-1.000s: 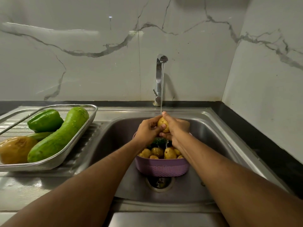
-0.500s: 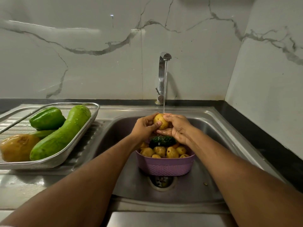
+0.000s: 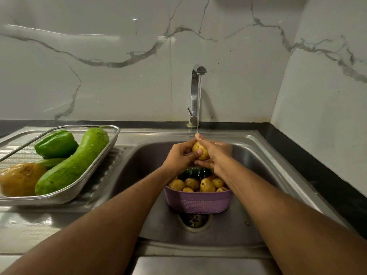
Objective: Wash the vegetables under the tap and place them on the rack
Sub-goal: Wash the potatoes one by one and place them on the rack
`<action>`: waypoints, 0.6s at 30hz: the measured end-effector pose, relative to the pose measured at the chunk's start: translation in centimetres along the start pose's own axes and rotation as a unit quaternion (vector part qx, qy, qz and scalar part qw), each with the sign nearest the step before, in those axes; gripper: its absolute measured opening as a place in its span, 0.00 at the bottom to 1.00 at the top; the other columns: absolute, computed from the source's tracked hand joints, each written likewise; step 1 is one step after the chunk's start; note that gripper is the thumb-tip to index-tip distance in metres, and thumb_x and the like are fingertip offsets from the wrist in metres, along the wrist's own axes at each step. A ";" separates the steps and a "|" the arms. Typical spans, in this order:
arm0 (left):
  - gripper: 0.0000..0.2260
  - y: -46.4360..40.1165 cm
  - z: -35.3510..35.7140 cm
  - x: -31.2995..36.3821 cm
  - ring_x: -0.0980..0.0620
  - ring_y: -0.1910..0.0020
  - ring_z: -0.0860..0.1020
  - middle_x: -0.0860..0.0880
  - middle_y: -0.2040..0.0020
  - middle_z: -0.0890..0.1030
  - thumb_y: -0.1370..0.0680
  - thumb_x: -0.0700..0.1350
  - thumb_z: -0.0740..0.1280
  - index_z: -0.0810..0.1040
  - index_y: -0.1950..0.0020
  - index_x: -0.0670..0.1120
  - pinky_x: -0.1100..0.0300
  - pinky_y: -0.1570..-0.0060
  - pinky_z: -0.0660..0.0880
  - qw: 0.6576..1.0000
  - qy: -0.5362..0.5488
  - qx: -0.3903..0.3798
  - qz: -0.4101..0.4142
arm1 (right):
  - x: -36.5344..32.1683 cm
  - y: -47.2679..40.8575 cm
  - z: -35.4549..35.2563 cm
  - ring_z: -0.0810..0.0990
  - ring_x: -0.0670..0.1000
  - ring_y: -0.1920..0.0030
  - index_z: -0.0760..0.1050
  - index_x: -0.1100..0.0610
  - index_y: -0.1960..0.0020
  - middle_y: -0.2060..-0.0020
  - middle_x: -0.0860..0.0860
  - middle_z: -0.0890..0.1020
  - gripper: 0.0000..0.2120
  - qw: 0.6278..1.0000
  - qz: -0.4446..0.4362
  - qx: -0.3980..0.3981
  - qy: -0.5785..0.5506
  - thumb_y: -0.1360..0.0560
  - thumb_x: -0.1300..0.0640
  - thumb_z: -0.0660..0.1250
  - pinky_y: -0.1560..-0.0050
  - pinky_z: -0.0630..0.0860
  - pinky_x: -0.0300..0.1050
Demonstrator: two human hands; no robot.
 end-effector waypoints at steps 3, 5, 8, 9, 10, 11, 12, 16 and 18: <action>0.22 0.0 -0.2 -0.4 0.50 0.46 0.86 0.45 0.42 0.85 0.19 0.38 0.69 0.74 0.26 0.47 0.57 0.50 0.83 1.000 0.022 -0.006 -0.020 | -0.7 0.2 0.2 0.88 0.60 0.57 0.80 0.58 0.39 0.48 0.61 0.84 0.21 0.998 -0.001 -0.056 0.016 0.27 0.50 0.79 0.67 0.84 0.46; 0.21 -0.2 -0.4 -0.8 0.50 0.46 0.86 0.44 0.43 0.85 0.19 0.38 0.69 0.74 0.26 0.47 0.58 0.51 0.84 0.999 0.032 -0.011 -0.036 | -0.9 0.0 0.2 0.88 0.64 0.57 0.79 0.60 0.37 0.45 0.64 0.83 0.17 0.996 0.003 -0.092 0.017 0.23 0.54 0.76 0.62 0.86 0.52; 0.22 -0.4 -0.3 -1.5 0.49 0.44 0.85 0.45 0.41 0.85 0.19 0.39 0.69 0.74 0.25 0.48 0.56 0.50 0.84 0.997 0.044 -0.023 -0.059 | -0.8 -0.1 0.4 0.87 0.68 0.55 0.76 0.60 0.35 0.44 0.67 0.82 0.14 0.990 0.008 -0.137 0.024 0.18 0.57 0.69 0.57 0.86 0.58; 0.22 -0.5 -0.3 -1.6 0.49 0.43 0.85 0.45 0.40 0.85 0.19 0.39 0.69 0.73 0.25 0.48 0.54 0.48 0.84 0.997 0.048 -0.024 -0.061 | -0.7 -0.1 0.5 0.87 0.68 0.55 0.75 0.59 0.33 0.45 0.67 0.82 0.14 0.989 0.004 -0.143 0.037 0.17 0.56 0.68 0.57 0.86 0.58; 0.22 -0.5 -0.3 -1.7 0.49 0.42 0.84 0.45 0.39 0.84 0.19 0.38 0.68 0.73 0.25 0.48 0.52 0.46 0.83 0.997 0.047 -0.023 -0.060 | -0.7 0.0 0.4 0.87 0.68 0.56 0.75 0.58 0.32 0.47 0.66 0.84 0.15 0.988 -0.005 -0.143 0.055 0.17 0.55 0.67 0.56 0.86 0.58; 0.22 -0.6 -0.4 -1.7 0.49 0.41 0.84 0.45 0.39 0.84 0.19 0.38 0.68 0.73 0.25 0.48 0.50 0.44 0.83 0.997 0.044 -0.023 -0.058 | -0.8 0.0 0.3 0.88 0.66 0.57 0.75 0.57 0.32 0.50 0.65 0.85 0.15 0.988 -0.018 -0.135 0.075 0.17 0.54 0.66 0.57 0.86 0.56; 0.22 -0.6 -0.4 -1.6 0.49 0.41 0.84 0.45 0.39 0.84 0.19 0.38 0.68 0.73 0.25 0.48 0.49 0.43 0.83 0.998 0.038 -0.022 -0.055 | -1.0 0.0 0.0 0.88 0.64 0.58 0.75 0.56 0.32 0.52 0.64 0.86 0.15 0.987 -0.032 -0.122 0.095 0.17 0.52 0.67 0.58 0.86 0.54; 0.21 -0.5 0.1 -1.5 0.51 0.41 0.83 0.47 0.38 0.83 0.18 0.38 0.68 0.73 0.25 0.49 0.55 0.46 0.83 0.998 0.018 -0.033 -0.046 | -1.6 0.1 -0.7 0.88 0.60 0.63 0.80 0.57 0.35 0.56 0.61 0.87 0.20 0.984 -0.081 -0.078 0.136 0.23 0.49 0.75 0.67 0.84 0.44; 0.21 -0.5 0.1 -1.5 0.51 0.40 0.82 0.47 0.38 0.83 0.18 0.39 0.68 0.73 0.25 0.48 0.55 0.44 0.82 0.998 0.007 -0.038 -0.042 | -1.9 0.2 -0.9 0.88 0.60 0.64 0.82 0.58 0.39 0.56 0.61 0.87 0.19 0.985 -0.095 -0.064 0.132 0.26 0.50 0.78 0.73 0.82 0.41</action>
Point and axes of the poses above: each hand's wrist, its own y-axis away from the middle knuckle, its own z-axis out of the palm, x = y × z, the point moved 10 cm from there along -y, towards the middle knuckle
